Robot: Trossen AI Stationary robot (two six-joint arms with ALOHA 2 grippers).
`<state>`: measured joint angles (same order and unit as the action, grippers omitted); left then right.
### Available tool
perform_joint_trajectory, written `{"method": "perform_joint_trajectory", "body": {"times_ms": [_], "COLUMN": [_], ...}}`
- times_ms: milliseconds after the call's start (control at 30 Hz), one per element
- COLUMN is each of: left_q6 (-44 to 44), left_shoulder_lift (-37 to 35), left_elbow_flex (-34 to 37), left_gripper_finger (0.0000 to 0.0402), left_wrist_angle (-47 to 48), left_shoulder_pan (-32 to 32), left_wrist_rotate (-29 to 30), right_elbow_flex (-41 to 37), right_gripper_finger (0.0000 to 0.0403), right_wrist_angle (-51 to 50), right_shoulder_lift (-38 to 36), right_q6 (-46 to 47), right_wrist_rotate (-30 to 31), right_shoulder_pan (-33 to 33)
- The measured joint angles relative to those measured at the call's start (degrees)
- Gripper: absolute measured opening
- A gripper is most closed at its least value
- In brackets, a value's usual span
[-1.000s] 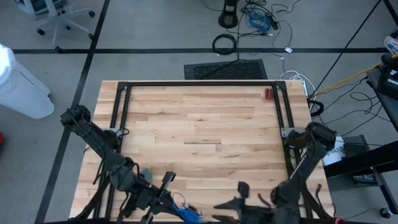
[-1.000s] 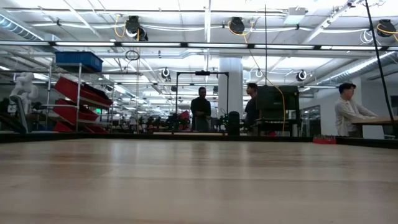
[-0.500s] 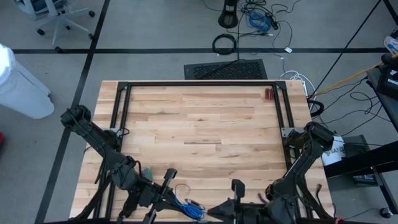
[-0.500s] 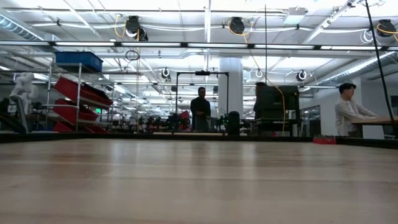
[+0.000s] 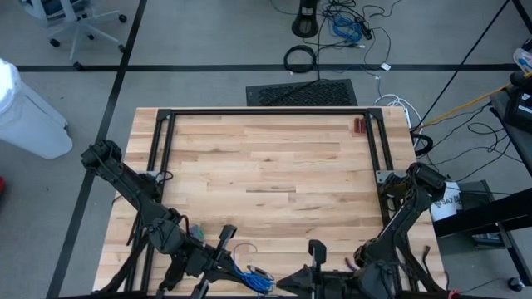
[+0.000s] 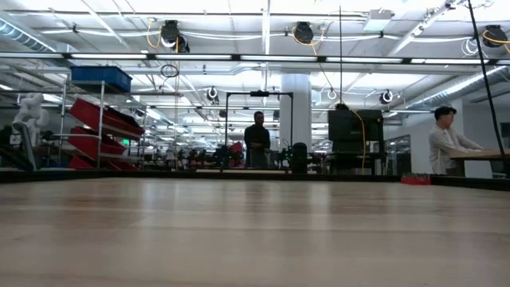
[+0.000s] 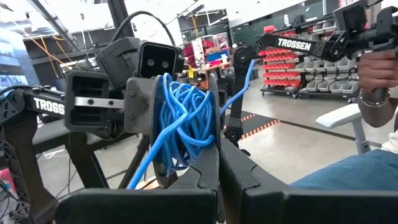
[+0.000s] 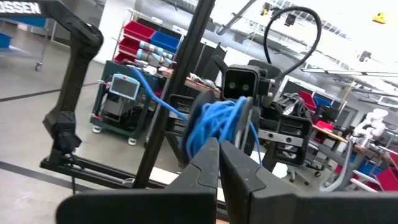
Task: Coil cords
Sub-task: Coil the blue wire onto the black spool
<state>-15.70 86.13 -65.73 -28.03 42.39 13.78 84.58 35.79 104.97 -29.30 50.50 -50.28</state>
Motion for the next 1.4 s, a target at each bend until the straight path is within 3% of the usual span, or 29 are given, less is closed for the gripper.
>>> {"method": "perform_joint_trajectory", "body": {"times_ms": [367, 600, 767, 867, 967, 1233, 1400], "left_q6": [0.22, -0.05, -0.43, -1.18, -1.22, -1.29, -1.68], "left_shoulder_lift": [0.00, 0.00, 0.00, 0.00, 0.00, 0.00, 0.00], "left_elbow_flex": [0.01, 0.02, 0.02, 0.00, 0.02, 0.02, 0.00], "left_gripper_finger": [0.0000, 0.0000, 0.0000, 0.0000, 0.0000, 0.0000, 0.0000], "left_wrist_angle": [0.00, -0.20, -1.45, -3.29, -4.80, -4.67, -4.55], "left_shoulder_pan": [0.00, 0.00, -0.01, -0.02, 0.00, 0.00, -0.04], "left_wrist_rotate": [0.00, 0.20, 0.19, 0.19, 0.17, 1.09, 1.55], "right_elbow_flex": [0.00, 0.01, 0.01, -1.51, -4.39, -6.12, -6.12], "right_gripper_finger": [0.0000, 0.0000, 0.0010, 0.0026, 0.0050, 0.0134, 0.0161], "right_wrist_angle": [-2.06, -1.20, -8.71, -16.26, -17.46, -8.25, -5.93], "right_shoulder_lift": [-0.07, -0.48, -0.17, -0.13, 0.03, 0.02, -0.02], "right_q6": [2.24, -2.68, 7.92, 20.48, 26.33, 24.69, 22.84], "right_wrist_rotate": [-3.84, 8.78, 10.95, 10.71, 9.27, 0.15, -2.36], "right_shoulder_pan": [1.73, -3.35, -4.78, -3.00, -0.12, 6.52, 8.80]}}
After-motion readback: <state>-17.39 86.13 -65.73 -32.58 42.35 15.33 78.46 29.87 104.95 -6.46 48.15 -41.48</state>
